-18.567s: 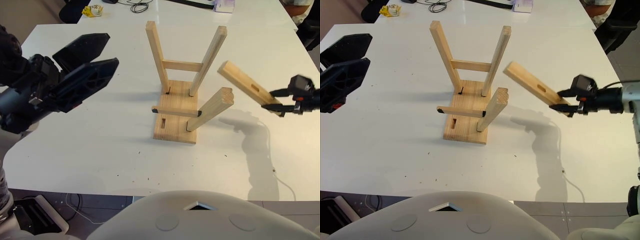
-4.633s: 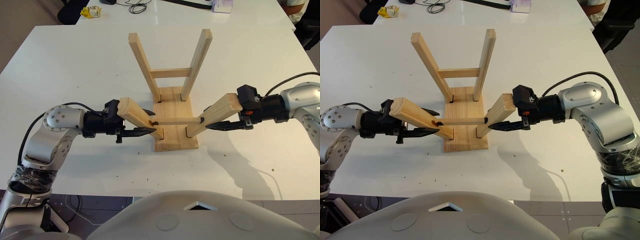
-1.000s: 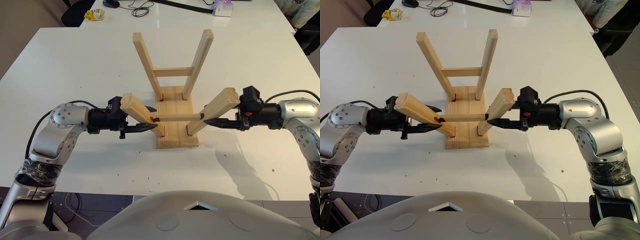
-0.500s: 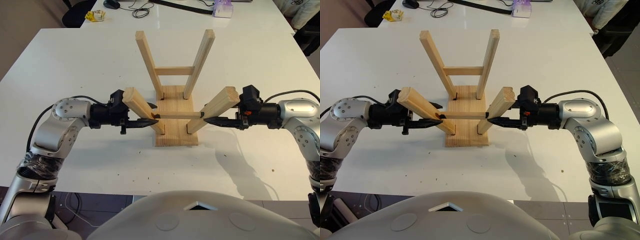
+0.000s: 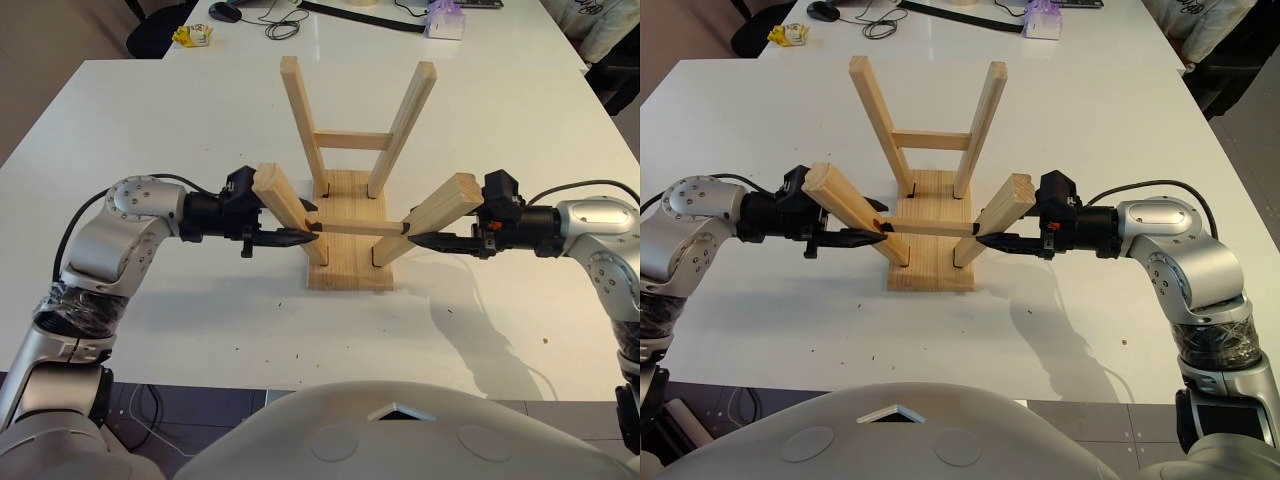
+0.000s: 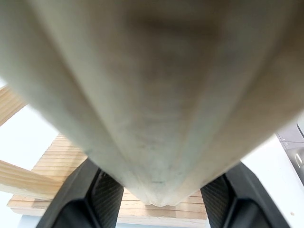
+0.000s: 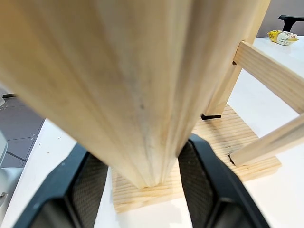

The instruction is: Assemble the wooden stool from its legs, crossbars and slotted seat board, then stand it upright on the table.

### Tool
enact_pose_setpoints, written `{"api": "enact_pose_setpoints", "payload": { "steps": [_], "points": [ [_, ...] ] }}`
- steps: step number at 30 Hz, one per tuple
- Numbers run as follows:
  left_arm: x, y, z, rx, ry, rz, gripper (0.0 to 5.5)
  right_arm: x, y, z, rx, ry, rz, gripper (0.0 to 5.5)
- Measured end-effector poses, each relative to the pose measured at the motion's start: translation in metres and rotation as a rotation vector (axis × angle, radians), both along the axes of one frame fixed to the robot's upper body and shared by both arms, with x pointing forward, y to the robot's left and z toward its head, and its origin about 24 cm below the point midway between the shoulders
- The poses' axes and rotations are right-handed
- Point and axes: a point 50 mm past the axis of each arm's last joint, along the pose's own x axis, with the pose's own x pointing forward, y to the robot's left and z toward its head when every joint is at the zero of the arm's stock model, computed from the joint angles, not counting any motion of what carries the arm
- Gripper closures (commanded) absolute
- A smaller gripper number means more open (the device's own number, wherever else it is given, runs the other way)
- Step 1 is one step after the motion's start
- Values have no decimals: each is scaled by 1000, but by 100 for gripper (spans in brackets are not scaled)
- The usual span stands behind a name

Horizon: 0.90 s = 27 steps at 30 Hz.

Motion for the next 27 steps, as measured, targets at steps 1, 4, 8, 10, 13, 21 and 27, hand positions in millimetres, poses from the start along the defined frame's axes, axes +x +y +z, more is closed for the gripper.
{"api": "enact_pose_setpoints", "payload": {
  "steps": [1,4,8,10,13,21,27],
  "points": [
    [1,0,0,1,1,-1,344,0,0,0,-1,-1,-1,336],
    [1,0,-1,3,7,0,344,0,1,-1,-3,-4,-3,336],
    [-2,0,-5,1,16,12,344,0,1,-1,-5,-4,-3,336],
    [-4,0,-5,-3,15,14,344,0,0,0,-9,-5,-2,336],
    [-6,0,-7,-9,12,20,344,2,0,1,-22,-2,9,336],
    [-12,-2,-13,-37,19,59,344,6,-1,5,-49,2,36,336],
    [-11,-1,-11,-48,33,65,343,6,-1,5,-47,1,38,336]
  ]
}}
